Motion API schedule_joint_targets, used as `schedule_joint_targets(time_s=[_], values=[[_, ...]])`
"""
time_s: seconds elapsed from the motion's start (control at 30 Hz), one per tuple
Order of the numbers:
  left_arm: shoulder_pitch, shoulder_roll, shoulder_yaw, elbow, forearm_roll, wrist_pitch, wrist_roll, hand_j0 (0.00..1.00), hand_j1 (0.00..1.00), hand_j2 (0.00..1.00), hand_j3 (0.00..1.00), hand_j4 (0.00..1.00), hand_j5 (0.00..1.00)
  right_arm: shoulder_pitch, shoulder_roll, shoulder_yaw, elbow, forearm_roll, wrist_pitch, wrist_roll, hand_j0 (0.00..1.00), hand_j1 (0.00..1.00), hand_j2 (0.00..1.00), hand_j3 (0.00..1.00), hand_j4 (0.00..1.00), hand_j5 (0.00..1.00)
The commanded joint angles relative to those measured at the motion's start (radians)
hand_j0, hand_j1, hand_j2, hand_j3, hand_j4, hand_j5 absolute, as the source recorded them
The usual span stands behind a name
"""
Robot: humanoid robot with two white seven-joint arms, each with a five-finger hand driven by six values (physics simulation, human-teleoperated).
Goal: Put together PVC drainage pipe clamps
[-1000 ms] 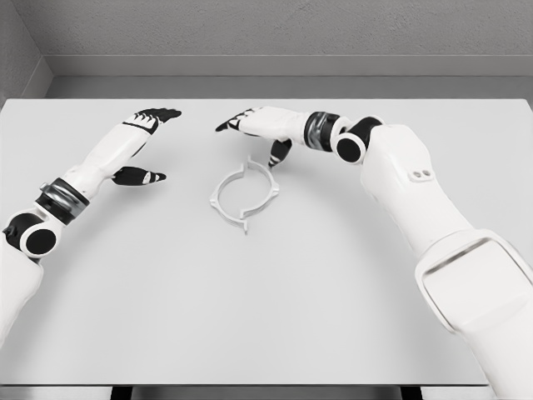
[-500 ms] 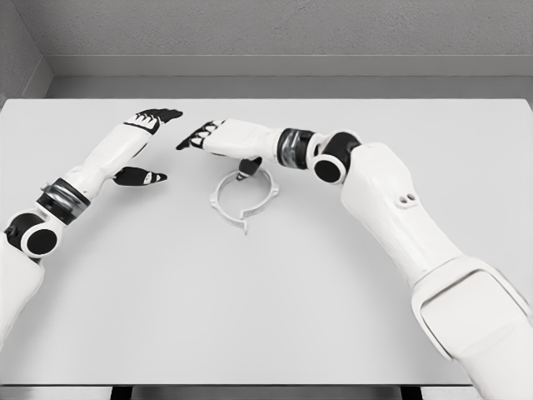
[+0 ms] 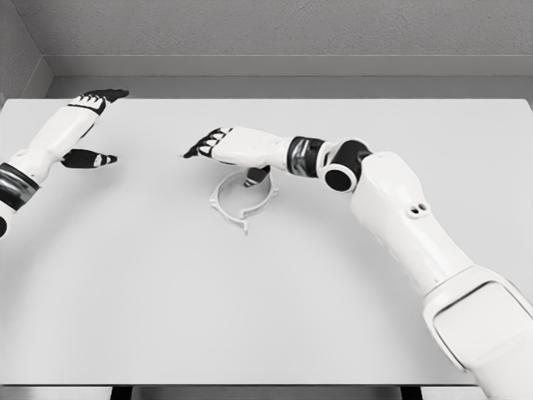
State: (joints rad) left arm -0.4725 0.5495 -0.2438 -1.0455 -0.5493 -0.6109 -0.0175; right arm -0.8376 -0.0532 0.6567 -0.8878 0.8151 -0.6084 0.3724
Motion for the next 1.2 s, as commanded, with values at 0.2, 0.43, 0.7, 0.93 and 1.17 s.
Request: schedule_joint_targets(time_s=[0.2,0.43,0.7,0.93,1.17], values=[[0.000,0.021,0.003,0.005,0.008,0.000,0.001,1.00,1.00,1.00,1.00,1.00,1.00,0.029,-0.043,-0.002,-0.128,-0.010,-0.002,0.002,1.00,1.00,1.00,1.00,1.00,1.00],[0.002,0.015,0.003,0.002,0.008,0.000,0.001,1.00,1.00,1.00,1.00,1.00,1.00,0.040,-0.073,0.049,-0.168,-0.013,-0.002,0.003,1.00,1.00,1.00,1.00,1.00,1.00],[0.002,0.013,0.001,0.002,0.008,0.000,0.001,1.00,1.00,1.00,1.00,1.00,1.00,0.034,-0.089,0.106,-0.168,-0.010,-0.002,0.005,1.00,1.00,1.00,1.00,1.00,1.00],[0.002,0.013,0.001,0.001,0.008,0.000,0.001,1.00,1.00,1.00,1.00,1.00,1.00,0.034,-0.099,0.124,-0.169,-0.008,-0.002,0.007,1.00,1.00,1.00,1.00,1.00,1.00],[0.003,0.015,0.001,0.001,0.008,0.000,0.001,1.00,1.00,1.00,1.00,1.00,1.00,0.040,-0.131,0.127,-0.212,-0.010,0.001,0.017,1.00,1.00,1.00,1.00,1.00,1.00]])
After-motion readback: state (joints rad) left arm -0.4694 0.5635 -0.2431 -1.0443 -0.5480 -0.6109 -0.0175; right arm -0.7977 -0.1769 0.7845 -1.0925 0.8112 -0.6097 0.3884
